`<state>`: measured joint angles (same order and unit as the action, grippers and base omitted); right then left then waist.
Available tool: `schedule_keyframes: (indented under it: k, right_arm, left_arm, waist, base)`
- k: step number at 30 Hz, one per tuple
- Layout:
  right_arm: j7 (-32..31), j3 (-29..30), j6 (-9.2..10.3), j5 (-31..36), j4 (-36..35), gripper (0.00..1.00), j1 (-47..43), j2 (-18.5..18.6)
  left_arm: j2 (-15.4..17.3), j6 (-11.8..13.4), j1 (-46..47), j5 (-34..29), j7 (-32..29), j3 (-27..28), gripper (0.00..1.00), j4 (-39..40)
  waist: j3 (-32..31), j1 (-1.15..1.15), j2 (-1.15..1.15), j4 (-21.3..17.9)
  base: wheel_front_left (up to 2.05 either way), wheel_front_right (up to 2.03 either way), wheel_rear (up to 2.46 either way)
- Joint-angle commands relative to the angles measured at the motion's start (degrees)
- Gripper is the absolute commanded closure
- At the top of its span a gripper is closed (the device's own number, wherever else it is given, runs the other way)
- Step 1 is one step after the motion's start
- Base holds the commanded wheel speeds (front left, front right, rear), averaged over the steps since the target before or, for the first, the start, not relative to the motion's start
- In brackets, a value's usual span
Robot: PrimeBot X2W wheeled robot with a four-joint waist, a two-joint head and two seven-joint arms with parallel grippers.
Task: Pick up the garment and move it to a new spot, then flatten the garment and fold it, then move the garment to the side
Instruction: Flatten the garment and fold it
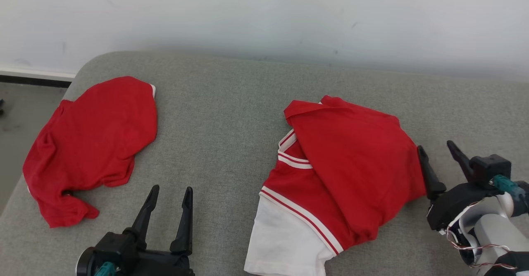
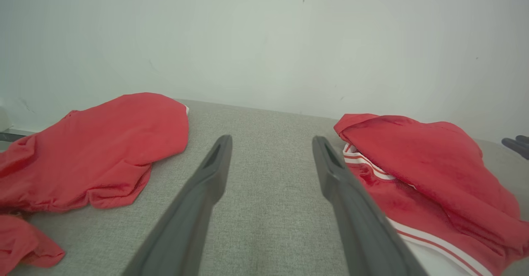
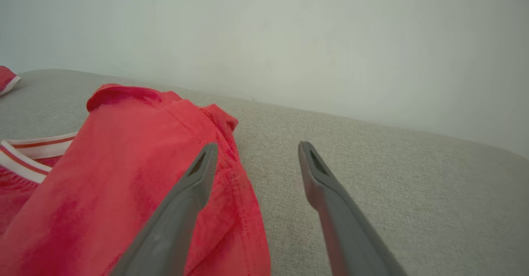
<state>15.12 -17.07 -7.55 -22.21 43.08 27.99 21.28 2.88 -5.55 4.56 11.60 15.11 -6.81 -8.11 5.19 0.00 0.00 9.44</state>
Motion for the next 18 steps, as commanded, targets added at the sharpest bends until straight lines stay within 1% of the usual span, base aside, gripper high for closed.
schedule_keyframes:
  k: [1, 8, 9, 10, 11, 12, 18]
  right_arm:
    - [0.02, -0.23, 0.13, -0.61, 0.49, 0.0, 0.52, -0.05]
    - [0.02, -2.25, 0.13, -2.01, 5.99, 0.0, 3.19, -1.38]
    - [0.02, -2.55, 0.13, -2.52, 6.85, 0.21, 3.58, -1.62]
    - [0.02, -2.88, 0.13, -3.08, 7.86, 0.6, 3.9, -1.78]
    - [0.02, -3.15, 0.13, -3.64, 9.02, 0.92, 4.36, -1.8]
    - [0.03, -3.46, 0.13, -4.04, 9.79, 1.0, 4.95, -1.76]
    - [0.03, -3.92, 0.13, -5.51, 11.36, 1.0, 6.05, -1.66]
  left_arm:
    - [0.02, 0.03, 0.85, -0.41, 0.05, -0.14, 0.0, 0.03]
    - [0.02, 0.02, 2.0, -0.12, 0.05, -0.86, 0.0, -0.21]
    - [0.02, 0.0, 2.14, -0.11, 0.05, -0.94, 0.0, -0.25]
    - [0.03, -0.03, 2.28, -0.11, 0.05, -0.97, 0.0, -0.3]
    - [0.02, -0.05, 2.43, -0.08, 0.06, -1.07, 0.0, -0.32]
    - [0.02, -0.07, 2.58, -0.04, 0.05, -1.11, 0.0, -0.38]
    - [0.02, 0.07, 2.92, -0.14, 0.06, -0.94, 0.0, -0.76]
  waist:
    - [0.63, 0.0, 0.0, 0.68]
    - [2.29, 0.0, 0.0, 2.57]
    - [2.6, 0.0, 0.0, 2.79]
    - [2.84, 0.0, 0.0, 2.98]
    - [3.12, 0.0, 0.0, 3.18]
    - [3.3, 0.0, 0.0, 3.34]
    - [3.18, 0.0, 0.0, 3.44]
  base:
    - [0.0, 0.0, 0.0]
    - [0.0, 0.0, 0.0]
    - [0.0, 0.0, 0.0]
    - [0.0, 0.0, 0.0]
    - [0.0, 0.0, 0.0]
    - [0.0, 0.0, 0.0]
    - [0.0, 0.0, 0.0]
